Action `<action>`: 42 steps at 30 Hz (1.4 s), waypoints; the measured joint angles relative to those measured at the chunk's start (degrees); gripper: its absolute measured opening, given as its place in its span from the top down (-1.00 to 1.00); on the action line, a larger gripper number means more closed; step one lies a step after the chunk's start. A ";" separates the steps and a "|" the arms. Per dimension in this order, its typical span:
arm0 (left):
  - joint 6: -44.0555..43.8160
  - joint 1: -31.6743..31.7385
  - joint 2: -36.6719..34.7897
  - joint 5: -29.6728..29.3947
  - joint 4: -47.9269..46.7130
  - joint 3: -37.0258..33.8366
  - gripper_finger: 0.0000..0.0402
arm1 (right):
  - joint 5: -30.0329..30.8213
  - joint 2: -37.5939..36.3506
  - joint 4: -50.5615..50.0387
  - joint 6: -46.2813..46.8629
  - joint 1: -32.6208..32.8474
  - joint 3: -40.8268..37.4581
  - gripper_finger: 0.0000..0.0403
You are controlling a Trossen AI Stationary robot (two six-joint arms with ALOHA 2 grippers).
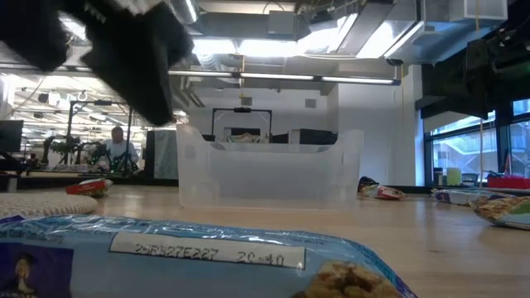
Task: Pick and place Granola Bars by type
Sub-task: Put the blue granola bar into the bottom transparent bin
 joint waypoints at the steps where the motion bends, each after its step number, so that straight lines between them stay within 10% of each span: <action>1: -0.03 -0.04 1.06 0.35 1.58 0.01 -0.31 | 0.01 0.00 0.00 0.02 0.00 0.01 -0.18; 42: -2.60 -0.58 7.19 -1.25 4.84 0.07 -0.26 | 0.12 0.00 -0.01 -0.05 0.00 0.00 -0.18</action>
